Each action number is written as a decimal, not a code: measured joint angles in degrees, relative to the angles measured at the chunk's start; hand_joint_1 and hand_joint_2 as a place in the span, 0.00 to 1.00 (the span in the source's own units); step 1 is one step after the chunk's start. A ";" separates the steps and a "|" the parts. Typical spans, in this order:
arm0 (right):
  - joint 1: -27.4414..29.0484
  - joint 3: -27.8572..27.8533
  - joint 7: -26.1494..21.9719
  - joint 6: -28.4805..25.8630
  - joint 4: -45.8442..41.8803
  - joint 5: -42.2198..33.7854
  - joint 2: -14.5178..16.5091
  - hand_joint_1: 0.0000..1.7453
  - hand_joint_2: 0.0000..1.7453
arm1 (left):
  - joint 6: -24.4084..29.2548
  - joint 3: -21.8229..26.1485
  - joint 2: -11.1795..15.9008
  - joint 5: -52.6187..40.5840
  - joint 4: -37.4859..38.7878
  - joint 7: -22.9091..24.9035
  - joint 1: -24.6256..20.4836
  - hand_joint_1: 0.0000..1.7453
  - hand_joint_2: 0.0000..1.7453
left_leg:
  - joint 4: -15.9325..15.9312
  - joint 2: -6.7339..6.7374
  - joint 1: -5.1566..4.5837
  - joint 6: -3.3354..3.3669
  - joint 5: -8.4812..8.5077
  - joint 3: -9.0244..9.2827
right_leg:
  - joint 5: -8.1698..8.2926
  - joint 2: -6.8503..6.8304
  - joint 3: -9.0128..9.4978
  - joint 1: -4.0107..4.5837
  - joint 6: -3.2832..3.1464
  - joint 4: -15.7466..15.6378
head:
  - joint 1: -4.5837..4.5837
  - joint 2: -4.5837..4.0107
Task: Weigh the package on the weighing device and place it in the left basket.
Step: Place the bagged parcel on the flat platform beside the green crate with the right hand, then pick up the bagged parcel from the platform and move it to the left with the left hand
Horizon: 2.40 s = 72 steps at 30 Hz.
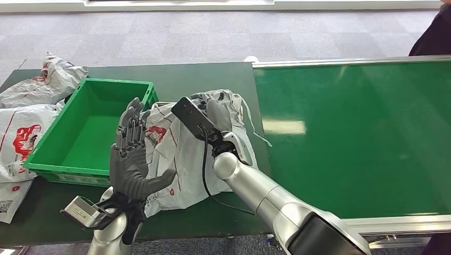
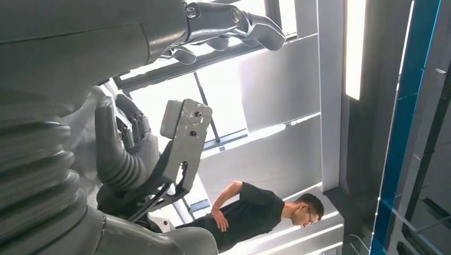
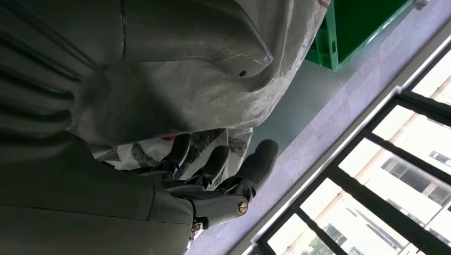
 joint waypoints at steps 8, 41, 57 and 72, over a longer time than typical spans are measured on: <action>-2.16 0.68 -1.13 -2.47 4.73 1.47 -0.02 0.00 0.00 | -0.54 0.00 0.20 0.00 -0.01 0.01 -0.15 0.00 1.00 | 0.00 0.01 0.01 0.00 0.00 0.00 | 0.01 0.01 -0.03 0.01 -0.01 0.00 | -0.01 0.00; 27.64 -41.57 -30.52 -7.22 -83.11 20.33 -0.31 0.00 1.00 | 7.67 1.31 1.73 -15.98 6.71 6.33 -4.09 0.00 1.00 | 0.03 0.13 -0.14 0.08 -0.07 -0.09 | -0.02 0.10 -0.16 -0.11 0.06 -0.02 | 0.00 0.00; 28.17 -41.57 -30.43 -7.22 -86.19 20.51 -0.46 0.00 1.00 | 7.78 1.31 1.86 -17.12 9.07 6.88 -5.26 0.00 1.00 | 0.03 0.12 -0.14 0.08 -0.08 -0.09 | -0.01 0.10 -0.16 -0.11 0.06 -0.02 | 0.00 0.00; 28.23 -41.57 -30.43 -7.22 -86.39 21.11 -0.46 0.00 1.00 | 7.71 1.30 1.96 -21.89 11.23 9.73 -6.70 0.00 1.00 | 0.03 0.11 -0.14 0.08 -0.07 -0.08 | -0.01 0.10 -0.16 -0.12 0.06 -0.02 | 0.00 0.00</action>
